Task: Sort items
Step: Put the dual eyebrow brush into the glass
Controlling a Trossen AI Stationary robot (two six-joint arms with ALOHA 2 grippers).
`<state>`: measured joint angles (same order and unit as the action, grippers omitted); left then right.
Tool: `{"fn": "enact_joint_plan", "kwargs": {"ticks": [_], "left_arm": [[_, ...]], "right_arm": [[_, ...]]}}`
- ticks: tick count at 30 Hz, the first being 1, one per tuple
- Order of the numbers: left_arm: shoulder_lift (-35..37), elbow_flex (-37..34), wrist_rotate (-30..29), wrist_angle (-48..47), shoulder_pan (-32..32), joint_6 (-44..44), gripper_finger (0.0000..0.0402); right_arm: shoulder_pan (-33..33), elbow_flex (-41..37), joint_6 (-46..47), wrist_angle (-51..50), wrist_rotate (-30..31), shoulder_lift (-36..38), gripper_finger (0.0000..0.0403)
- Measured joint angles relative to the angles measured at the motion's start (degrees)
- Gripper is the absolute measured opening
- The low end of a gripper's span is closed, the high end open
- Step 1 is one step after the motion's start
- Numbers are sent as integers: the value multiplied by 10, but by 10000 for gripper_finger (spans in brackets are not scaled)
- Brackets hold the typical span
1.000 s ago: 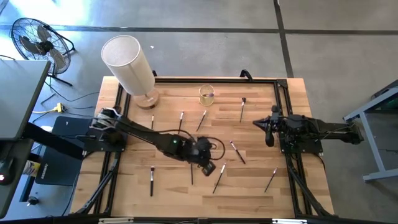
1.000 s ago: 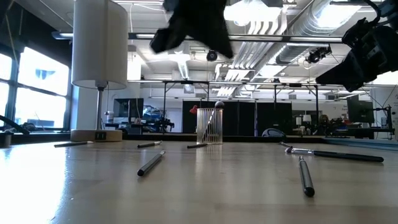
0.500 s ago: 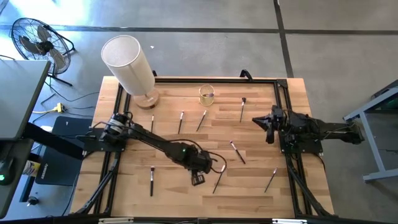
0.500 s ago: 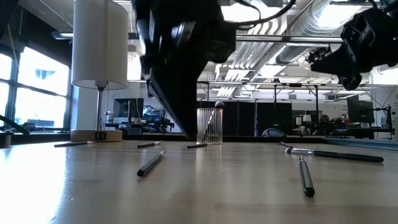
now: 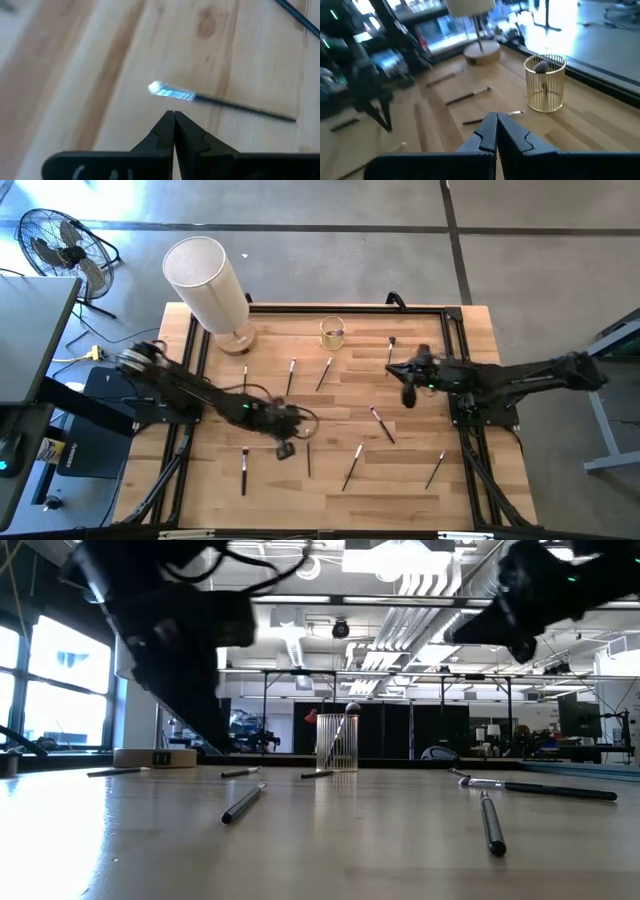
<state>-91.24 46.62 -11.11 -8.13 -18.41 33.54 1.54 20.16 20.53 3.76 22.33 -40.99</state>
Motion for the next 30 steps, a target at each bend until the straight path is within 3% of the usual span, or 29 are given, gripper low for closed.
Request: {"fn": "enact_joint_plan", "kwargs": {"ticks": [6, 10, 13, 16, 22, 30], "left_arm": [[123, -103, -30, 18, 0, -27, 0], [195, -148, -35, 15, 0, -55, 0], [235, -168, -35, 16, 0, -65, 0], [264, -180, -25, 11, 0, -80, 0], [278, -182, 6, 8, 0, -107, 0], [278, -182, 16, 11, 0, -93, 0]], "right_arm": [[0, 191, 21, -123, 35, -227, 1], [-21, 343, 192, -356, 104, -355, 1], [-63, 429, 303, -530, 99, -429, 2], [-115, 468, 377, -624, 64, -480, 15], [-231, 442, 373, -612, -20, -510, 73], [-367, 410, 296, -510, -84, -514, 141]]}}
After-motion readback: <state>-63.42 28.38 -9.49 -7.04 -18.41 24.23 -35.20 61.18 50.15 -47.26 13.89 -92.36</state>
